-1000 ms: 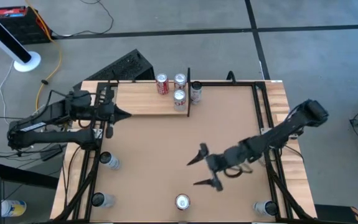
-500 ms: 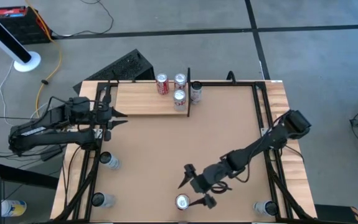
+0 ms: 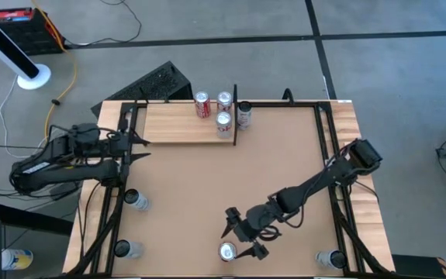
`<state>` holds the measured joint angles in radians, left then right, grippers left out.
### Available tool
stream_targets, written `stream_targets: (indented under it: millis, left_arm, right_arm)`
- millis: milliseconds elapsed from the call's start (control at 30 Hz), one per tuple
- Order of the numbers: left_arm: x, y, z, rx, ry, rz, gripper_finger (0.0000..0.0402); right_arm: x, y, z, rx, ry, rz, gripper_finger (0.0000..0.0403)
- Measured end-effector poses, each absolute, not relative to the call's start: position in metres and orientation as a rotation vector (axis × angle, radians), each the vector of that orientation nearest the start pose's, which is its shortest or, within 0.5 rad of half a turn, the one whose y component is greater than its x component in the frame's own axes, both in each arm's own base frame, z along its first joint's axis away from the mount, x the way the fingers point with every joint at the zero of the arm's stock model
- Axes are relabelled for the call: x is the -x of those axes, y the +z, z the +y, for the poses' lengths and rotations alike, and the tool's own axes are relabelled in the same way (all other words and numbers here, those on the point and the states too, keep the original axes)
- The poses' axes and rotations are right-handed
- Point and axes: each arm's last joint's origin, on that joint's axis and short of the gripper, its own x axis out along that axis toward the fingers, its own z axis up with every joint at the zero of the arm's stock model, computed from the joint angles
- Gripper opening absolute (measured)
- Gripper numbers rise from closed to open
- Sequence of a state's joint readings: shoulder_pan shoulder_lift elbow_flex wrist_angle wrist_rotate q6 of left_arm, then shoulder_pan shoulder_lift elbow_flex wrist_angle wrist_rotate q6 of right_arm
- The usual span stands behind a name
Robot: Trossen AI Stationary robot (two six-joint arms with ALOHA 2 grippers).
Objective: Place canned beverage on shelf
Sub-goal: Put the red and white soda can on the shelf aligned with the other red and white soda can
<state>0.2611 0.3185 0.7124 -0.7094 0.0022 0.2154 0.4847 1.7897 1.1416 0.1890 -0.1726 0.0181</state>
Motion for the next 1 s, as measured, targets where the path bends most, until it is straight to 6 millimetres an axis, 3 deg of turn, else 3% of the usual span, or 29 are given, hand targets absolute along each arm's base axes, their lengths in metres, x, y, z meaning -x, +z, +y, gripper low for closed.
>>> stream_targets:
  millis: [300,533,800,1000]
  left_arm:
    - [-0.061,0.305,0.017,-0.18,0.234,0.351,0.0174]
    - [-0.061,0.305,0.017,-0.183,0.234,0.349,0.0174]
    - [-0.061,0.305,0.017,-0.211,0.228,0.352,0.0174]
    - [-0.061,0.305,0.017,-0.223,0.226,0.353,0.0174]
  right_arm:
    - [-0.345,0.218,0.192,0.094,0.617,0.457,0.0391]
    - [-0.356,0.196,0.197,0.082,0.623,0.449,0.0391]
    - [-0.357,0.197,0.197,0.078,0.623,0.44,0.039]
    - [-0.356,0.197,0.198,0.051,0.639,0.454,0.0361]
